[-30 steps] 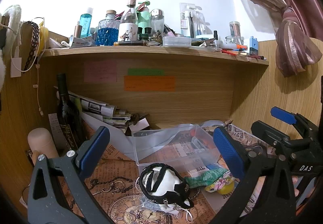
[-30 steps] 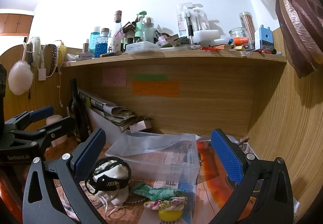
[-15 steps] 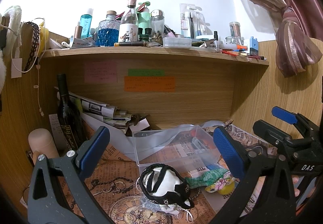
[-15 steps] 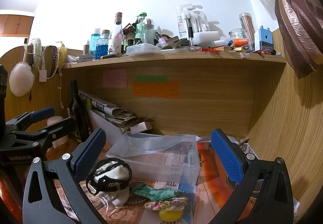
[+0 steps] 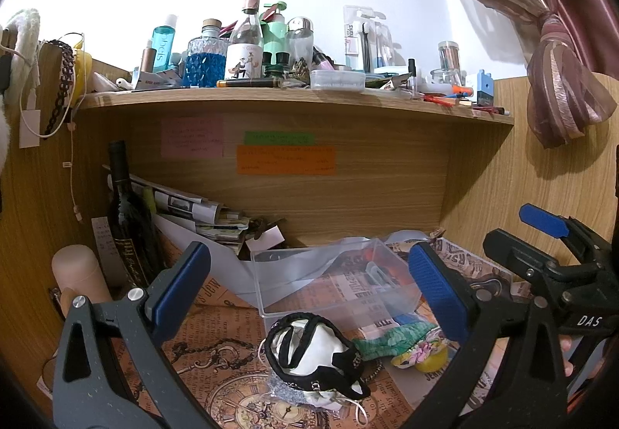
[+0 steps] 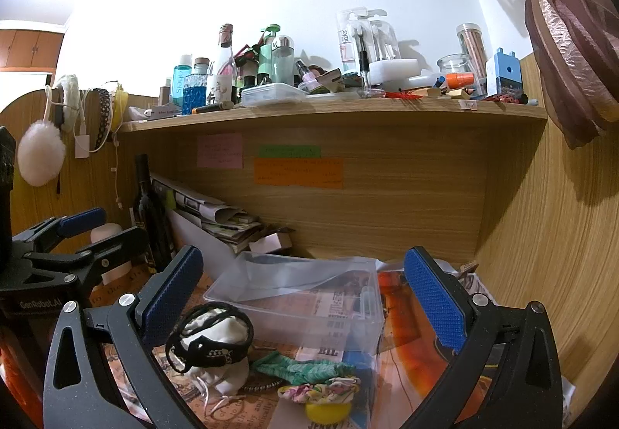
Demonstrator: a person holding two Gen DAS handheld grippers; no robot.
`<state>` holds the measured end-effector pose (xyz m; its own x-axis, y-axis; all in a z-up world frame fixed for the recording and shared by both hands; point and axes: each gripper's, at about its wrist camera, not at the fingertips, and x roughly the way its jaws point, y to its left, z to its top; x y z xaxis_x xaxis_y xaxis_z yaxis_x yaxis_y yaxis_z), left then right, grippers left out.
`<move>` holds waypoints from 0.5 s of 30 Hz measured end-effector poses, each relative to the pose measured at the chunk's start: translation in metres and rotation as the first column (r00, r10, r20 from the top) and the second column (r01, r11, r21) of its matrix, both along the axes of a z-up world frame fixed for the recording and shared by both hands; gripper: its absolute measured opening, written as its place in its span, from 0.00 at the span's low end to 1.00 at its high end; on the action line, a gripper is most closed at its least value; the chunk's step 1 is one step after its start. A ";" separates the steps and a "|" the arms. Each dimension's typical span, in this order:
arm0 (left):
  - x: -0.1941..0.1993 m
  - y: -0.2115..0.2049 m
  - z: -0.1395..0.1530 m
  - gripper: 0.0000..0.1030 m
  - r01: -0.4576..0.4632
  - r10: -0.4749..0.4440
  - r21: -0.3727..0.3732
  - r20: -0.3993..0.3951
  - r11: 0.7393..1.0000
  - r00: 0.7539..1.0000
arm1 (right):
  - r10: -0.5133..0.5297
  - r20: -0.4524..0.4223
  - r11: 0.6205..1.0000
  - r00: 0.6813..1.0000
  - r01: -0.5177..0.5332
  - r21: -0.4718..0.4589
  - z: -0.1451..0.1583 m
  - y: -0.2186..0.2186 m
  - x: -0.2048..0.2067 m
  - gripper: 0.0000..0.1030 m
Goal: Organize soft objects
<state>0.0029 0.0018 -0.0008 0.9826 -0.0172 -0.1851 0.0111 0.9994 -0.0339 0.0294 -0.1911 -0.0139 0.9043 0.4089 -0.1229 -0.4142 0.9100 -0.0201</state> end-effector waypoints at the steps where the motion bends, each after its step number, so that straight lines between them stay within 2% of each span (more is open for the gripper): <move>1: 0.000 0.000 0.000 1.00 0.000 0.000 0.000 0.000 1.000 1.000 | 0.000 -0.001 1.000 1.000 0.000 0.000 0.000 0.000 0.000 1.00; 15: 0.000 -0.001 0.000 1.00 -0.001 0.001 0.001 -0.001 1.000 1.000 | 0.001 -0.010 1.000 1.000 -0.001 0.001 0.001 0.002 -0.001 1.00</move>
<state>0.0030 0.0011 -0.0010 0.9823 -0.0163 -0.1865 0.0104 0.9994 -0.0325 0.0288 -0.1887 -0.0132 0.9025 0.4099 -0.1320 -0.4152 0.9096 -0.0148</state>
